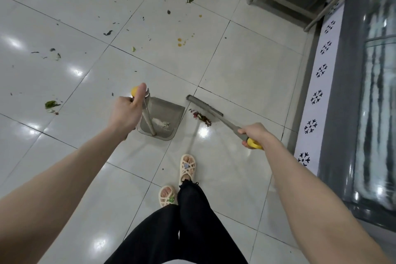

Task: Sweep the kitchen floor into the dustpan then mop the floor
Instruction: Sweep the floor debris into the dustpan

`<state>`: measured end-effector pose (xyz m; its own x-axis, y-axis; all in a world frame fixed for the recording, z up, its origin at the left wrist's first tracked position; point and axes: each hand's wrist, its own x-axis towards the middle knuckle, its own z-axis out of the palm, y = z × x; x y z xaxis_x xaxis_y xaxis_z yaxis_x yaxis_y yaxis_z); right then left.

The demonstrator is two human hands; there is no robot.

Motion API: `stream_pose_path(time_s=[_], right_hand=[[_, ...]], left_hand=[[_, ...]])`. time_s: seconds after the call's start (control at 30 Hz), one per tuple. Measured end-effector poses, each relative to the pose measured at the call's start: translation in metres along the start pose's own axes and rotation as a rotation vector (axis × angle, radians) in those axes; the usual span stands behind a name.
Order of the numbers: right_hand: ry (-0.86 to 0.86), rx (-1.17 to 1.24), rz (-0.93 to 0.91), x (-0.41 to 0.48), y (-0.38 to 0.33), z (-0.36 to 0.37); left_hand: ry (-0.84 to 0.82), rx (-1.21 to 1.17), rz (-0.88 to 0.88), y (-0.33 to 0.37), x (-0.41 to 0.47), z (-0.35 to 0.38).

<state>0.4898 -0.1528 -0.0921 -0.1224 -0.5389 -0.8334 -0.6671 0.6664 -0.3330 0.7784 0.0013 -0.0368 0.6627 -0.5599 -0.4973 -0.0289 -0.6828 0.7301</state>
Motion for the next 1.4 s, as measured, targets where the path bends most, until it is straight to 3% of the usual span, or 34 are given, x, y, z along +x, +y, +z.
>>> stream_pose_path(time_s=[0.43,0.77,0.9,1.13,1.4], right_hand=[[0.056,0.143,-0.021,0.078,-0.107,-0.002],[0.052,0.007,-0.006,0.143,-0.18,-0.018],[0.031,-0.092,0.044,0.141,-0.171,-0.022],[-0.057,-0.059,0.124,0.105,-0.137,-0.019],[-0.041,0.044,0.178,0.042,-0.063,0.043]], left_hand=[[0.055,0.064,-0.026,0.055,0.067,0.026],[0.073,0.047,-0.066,0.104,0.124,0.05],[0.048,0.095,-0.074,0.109,0.133,0.056],[0.0,0.132,-0.021,0.095,0.132,0.043],[-0.101,0.192,0.062,0.063,0.118,-0.006]])
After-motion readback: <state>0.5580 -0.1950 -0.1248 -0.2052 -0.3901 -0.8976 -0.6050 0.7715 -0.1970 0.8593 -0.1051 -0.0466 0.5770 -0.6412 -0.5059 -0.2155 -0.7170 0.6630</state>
